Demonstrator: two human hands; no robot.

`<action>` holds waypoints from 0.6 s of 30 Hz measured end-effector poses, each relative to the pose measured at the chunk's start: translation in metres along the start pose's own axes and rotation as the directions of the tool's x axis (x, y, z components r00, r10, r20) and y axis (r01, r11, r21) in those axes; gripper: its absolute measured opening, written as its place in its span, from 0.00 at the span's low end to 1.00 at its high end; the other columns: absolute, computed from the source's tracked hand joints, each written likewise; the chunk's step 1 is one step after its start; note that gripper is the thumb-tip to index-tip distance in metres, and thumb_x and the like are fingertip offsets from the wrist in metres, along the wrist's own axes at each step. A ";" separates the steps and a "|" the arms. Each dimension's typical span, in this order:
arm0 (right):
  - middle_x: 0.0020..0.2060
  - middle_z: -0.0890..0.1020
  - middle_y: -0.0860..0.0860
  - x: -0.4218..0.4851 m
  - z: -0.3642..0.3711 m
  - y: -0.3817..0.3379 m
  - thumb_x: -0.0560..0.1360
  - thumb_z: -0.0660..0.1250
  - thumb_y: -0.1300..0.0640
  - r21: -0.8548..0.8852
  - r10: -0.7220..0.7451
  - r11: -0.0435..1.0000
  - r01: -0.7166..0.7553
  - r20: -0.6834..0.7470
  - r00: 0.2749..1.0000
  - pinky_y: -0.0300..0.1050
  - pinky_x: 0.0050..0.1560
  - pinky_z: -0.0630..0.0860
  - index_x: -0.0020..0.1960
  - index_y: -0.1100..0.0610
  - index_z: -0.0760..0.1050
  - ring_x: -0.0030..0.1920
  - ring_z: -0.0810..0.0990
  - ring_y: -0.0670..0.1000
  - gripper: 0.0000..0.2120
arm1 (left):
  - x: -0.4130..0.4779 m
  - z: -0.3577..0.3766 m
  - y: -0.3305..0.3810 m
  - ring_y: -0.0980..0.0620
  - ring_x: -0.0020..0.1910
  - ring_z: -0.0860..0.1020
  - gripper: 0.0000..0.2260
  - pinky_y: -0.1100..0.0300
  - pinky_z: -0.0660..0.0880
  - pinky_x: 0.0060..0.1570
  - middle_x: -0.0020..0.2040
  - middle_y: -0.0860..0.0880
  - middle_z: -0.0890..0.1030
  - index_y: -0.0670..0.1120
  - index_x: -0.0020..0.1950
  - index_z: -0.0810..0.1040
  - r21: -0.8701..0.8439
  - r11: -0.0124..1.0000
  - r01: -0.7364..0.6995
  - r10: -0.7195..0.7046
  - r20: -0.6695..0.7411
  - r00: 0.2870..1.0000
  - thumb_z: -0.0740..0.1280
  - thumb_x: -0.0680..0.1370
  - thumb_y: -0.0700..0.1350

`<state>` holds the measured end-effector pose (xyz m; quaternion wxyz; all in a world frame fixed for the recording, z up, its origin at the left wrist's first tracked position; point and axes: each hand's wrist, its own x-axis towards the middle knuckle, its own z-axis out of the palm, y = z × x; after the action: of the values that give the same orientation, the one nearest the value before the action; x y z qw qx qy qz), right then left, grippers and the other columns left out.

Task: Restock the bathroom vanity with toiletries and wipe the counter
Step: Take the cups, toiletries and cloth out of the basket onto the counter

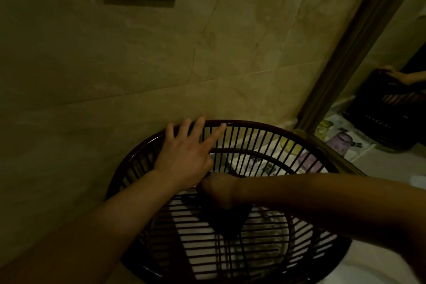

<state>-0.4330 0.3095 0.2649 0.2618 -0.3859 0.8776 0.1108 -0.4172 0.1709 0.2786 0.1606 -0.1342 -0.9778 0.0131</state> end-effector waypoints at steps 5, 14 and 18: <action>0.50 0.83 0.50 -0.070 -0.024 0.036 0.76 0.68 0.56 0.123 -0.003 0.992 0.023 -0.166 0.986 0.46 0.49 0.78 0.56 0.55 0.79 0.49 0.80 0.50 0.10 | 0.000 0.000 0.000 0.39 0.75 0.51 0.35 0.33 0.50 0.68 0.80 0.44 0.46 0.61 0.77 0.32 0.000 1.000 0.002 -0.002 0.017 1.000 0.54 0.79 0.59; 0.47 0.80 0.41 -0.201 -0.055 0.138 0.73 0.71 0.60 0.653 0.569 0.757 -0.031 -0.636 0.521 0.38 0.44 0.78 0.54 0.45 0.77 0.45 0.81 0.40 0.14 | 0.000 0.003 -0.001 0.38 0.74 0.55 0.36 0.32 0.55 0.66 0.79 0.43 0.51 0.62 0.76 0.32 0.012 1.000 -0.006 0.006 0.000 1.000 0.56 0.78 0.58; 0.47 0.81 0.48 -0.183 -0.017 0.175 0.74 0.71 0.62 0.724 0.704 0.653 -0.222 -0.472 0.531 0.48 0.49 0.80 0.52 0.51 0.78 0.47 0.81 0.48 0.10 | 0.000 0.003 -0.001 0.38 0.75 0.53 0.35 0.32 0.55 0.66 0.80 0.43 0.50 0.63 0.76 0.32 0.028 1.000 0.010 -0.010 0.006 1.000 0.54 0.78 0.59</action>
<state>-0.4646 0.5349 0.3777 -0.0438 -0.0319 0.9653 -0.2556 -0.4189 0.1704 0.2754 0.1596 -0.1271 -0.9786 0.0264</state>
